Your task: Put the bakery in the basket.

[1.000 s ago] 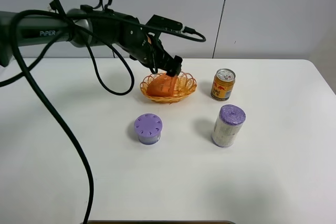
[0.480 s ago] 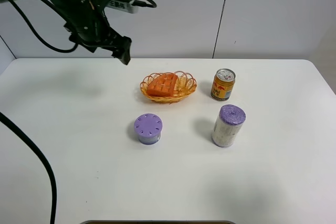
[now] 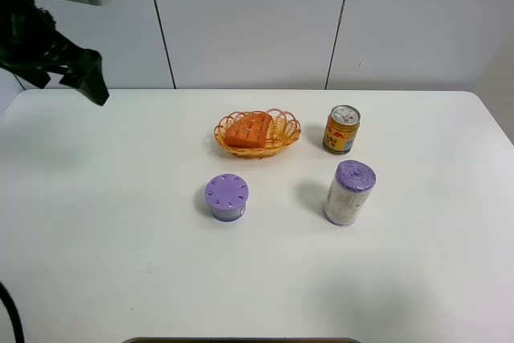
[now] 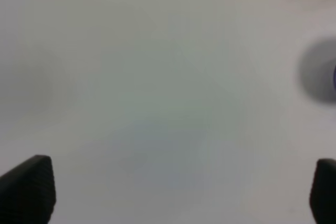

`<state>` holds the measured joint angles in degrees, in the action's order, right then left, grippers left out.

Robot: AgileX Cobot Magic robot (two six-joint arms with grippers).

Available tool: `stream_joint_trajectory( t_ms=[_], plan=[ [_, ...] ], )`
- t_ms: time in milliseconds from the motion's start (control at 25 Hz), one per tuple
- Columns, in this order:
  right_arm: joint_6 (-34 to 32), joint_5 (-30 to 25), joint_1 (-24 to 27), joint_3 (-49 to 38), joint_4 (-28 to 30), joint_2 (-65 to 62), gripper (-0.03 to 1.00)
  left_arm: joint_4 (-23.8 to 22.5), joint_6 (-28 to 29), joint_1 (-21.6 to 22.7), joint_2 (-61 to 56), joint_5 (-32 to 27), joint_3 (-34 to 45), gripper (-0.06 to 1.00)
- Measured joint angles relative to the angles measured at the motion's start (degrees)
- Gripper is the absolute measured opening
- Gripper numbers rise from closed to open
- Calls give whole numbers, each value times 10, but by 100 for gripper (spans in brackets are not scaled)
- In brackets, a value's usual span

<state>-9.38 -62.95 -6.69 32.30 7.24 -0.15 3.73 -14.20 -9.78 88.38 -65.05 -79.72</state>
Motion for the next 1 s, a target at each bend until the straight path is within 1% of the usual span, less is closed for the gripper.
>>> stream_joint_trajectory(
  t_ms=[120, 280, 560, 760, 880, 1000],
  plan=[
    [0, 0, 0, 0, 0, 0, 91, 2, -3, 28, -73, -3, 68, 99],
    [0, 0, 0, 0, 0, 0, 91, 2, -3, 66, -180, -22, 156, 99],
    [0, 0, 0, 0, 0, 0, 91, -7, 25, 121, -376, -32, 300, 99],
    [0, 0, 0, 0, 0, 0, 91, -16, 42, 138, -510, -32, 358, 99],
    [0, 0, 0, 0, 0, 0, 91, -37, 53, 140, -573, -32, 381, 99],
    [0, 0, 0, 0, 0, 0, 91, -49, 83, 140, -631, -32, 406, 99]
  ],
)
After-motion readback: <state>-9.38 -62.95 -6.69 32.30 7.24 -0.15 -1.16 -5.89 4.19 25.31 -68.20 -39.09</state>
